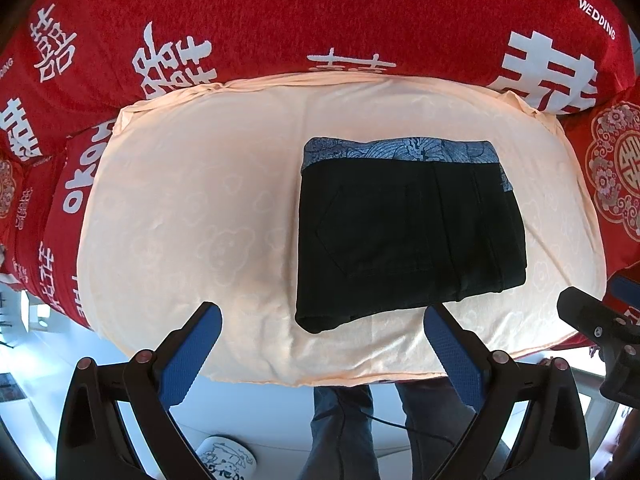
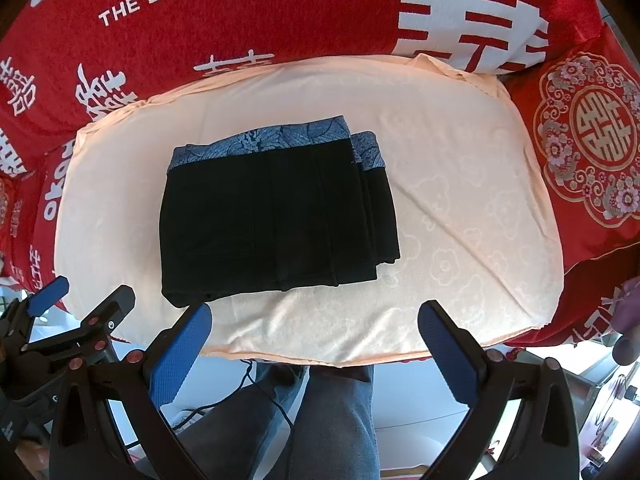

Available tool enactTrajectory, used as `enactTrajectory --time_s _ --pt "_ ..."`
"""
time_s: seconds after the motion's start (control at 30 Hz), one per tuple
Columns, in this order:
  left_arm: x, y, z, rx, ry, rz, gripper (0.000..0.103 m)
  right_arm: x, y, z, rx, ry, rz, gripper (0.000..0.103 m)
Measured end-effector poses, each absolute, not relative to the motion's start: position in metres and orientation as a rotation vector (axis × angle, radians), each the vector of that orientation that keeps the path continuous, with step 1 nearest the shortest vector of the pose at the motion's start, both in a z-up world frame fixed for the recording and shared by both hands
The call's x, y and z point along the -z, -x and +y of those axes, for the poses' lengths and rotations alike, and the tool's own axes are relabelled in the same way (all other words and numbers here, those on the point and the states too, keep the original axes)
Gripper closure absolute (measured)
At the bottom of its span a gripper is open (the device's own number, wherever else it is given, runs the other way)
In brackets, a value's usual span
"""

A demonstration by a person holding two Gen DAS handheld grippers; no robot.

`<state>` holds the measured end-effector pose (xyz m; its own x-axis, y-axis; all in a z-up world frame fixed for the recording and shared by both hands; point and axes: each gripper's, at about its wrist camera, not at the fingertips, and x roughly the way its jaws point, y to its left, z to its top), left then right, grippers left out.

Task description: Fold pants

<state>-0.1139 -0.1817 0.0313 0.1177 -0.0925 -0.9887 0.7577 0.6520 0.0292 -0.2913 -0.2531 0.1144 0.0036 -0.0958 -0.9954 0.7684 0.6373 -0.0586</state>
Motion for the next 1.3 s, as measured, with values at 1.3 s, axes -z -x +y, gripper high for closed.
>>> enactTrajectory --time_s 1.3 --pt "-0.0277 0.1103 -0.1828 0.684 -0.637 1.309 0.002 -0.1128 0.2862 -0.2545 0.756 -0.611 1.420 0.000"
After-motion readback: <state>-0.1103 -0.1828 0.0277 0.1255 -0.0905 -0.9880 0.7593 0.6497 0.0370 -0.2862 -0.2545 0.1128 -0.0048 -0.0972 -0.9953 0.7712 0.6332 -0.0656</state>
